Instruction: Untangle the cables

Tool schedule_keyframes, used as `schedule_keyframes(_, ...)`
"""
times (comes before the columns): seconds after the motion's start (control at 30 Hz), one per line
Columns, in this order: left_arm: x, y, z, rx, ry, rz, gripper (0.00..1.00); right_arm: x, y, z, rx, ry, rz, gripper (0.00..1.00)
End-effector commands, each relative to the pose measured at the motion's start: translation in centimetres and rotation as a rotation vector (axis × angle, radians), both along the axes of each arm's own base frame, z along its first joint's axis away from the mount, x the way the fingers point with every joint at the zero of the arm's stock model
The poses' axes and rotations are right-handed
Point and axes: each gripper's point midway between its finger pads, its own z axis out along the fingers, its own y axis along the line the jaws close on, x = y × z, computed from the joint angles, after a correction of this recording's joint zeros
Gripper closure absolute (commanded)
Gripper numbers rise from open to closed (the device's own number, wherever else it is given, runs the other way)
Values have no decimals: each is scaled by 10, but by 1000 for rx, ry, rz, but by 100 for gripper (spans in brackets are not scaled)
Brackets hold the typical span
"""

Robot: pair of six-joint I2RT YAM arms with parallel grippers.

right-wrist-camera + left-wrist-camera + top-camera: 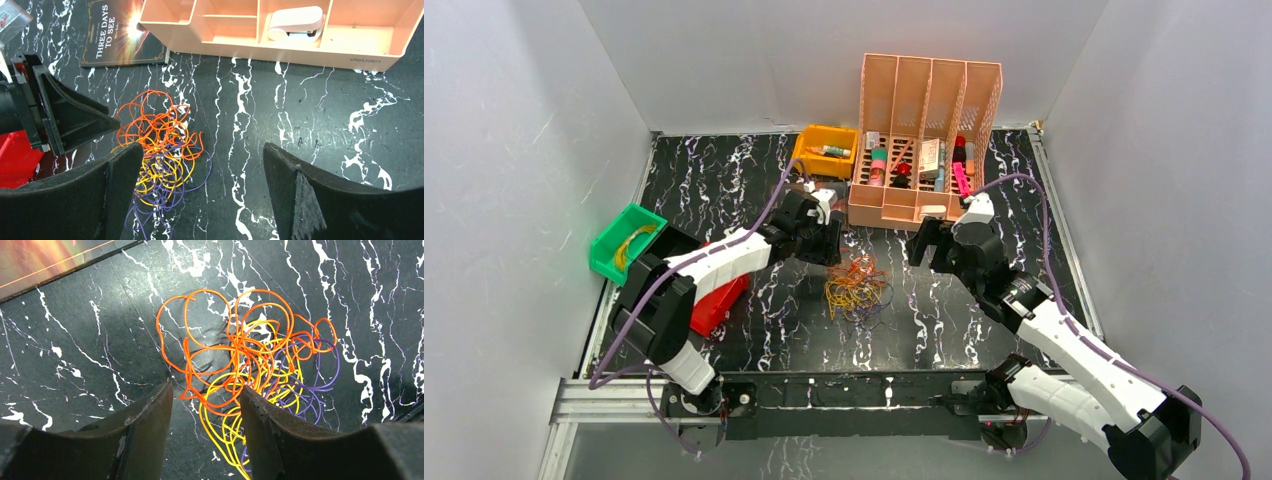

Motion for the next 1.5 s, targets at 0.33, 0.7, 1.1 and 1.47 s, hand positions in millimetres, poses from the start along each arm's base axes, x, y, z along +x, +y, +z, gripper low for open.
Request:
schedule_keyframes(0.33,14,-9,-7,28,-2,-43,62,0,3,-1,14,-11,11,2)
schedule_keyframes(0.7,15,-5,-4,42,-14,-38,84,1,6,-3,10,-7,24,2)
schedule_keyframes(1.1,18,-14,28,-5,-28,-52,100,2,12,-5,26,0,42,2)
schedule_keyframes(1.47,13,-22,99,-99,-118,-99,100,3,13,13,101,-86,37,2)
